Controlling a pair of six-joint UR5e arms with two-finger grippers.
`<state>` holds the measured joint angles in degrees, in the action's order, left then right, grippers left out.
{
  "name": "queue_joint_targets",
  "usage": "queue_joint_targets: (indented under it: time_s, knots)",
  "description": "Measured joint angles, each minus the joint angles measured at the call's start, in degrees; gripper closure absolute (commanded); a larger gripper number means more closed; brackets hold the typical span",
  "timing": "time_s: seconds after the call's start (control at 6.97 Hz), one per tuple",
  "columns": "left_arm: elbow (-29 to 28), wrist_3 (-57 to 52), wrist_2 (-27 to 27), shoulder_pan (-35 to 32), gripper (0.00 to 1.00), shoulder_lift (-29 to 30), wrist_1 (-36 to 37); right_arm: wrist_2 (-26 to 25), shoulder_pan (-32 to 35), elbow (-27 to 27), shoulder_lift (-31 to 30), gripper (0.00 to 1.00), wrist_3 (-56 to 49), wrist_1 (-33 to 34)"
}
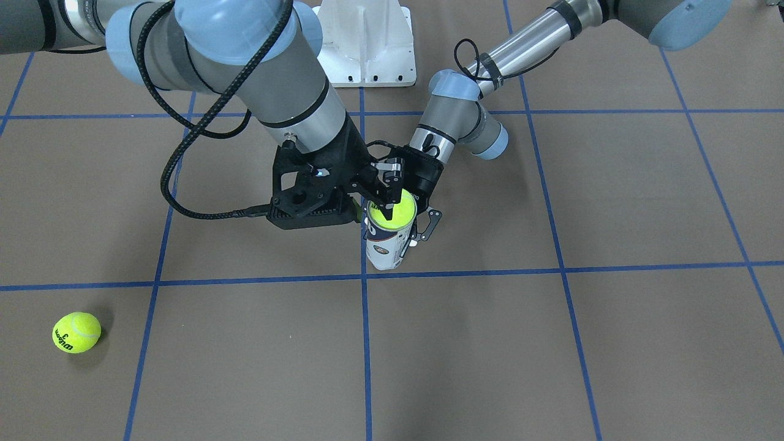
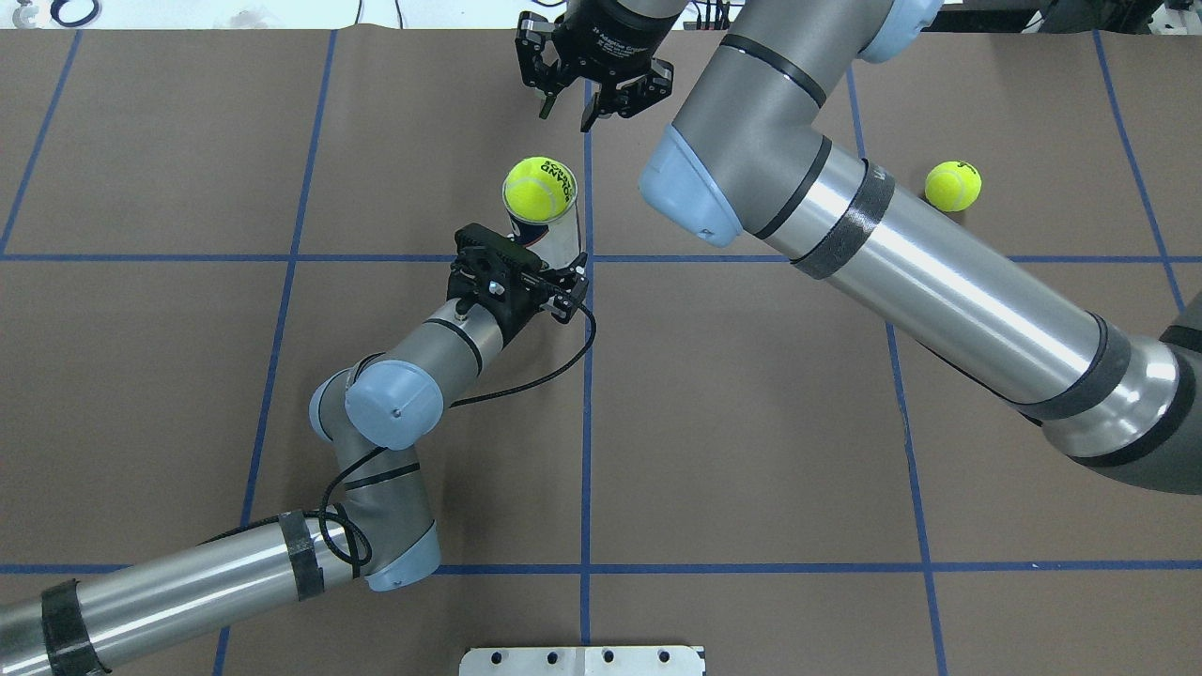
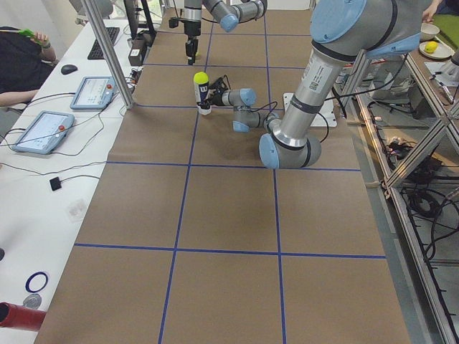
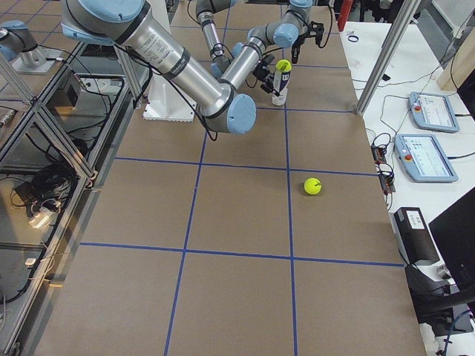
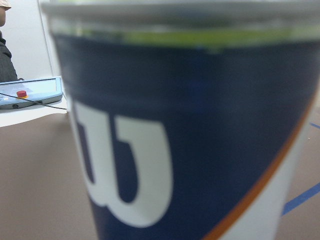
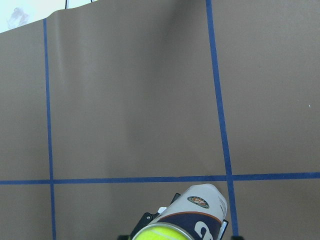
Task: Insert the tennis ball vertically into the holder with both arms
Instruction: 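Push the ball down into the can with the right gripper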
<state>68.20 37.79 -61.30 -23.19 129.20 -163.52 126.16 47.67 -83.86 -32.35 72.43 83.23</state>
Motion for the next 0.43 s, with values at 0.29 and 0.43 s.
queue_joint_targets:
  time_s: [0.29,0.43]
  knots:
    - [0.0,0.0,0.0,0.1,0.25,0.0,0.1,0.0,-2.1,-1.0,0.1,1.0,1.7,-0.3]
    - [0.0,0.0,0.0,0.1,0.25,0.0,0.1,-0.2,-3.0,-1.0,0.1,1.0,1.9,-0.3]
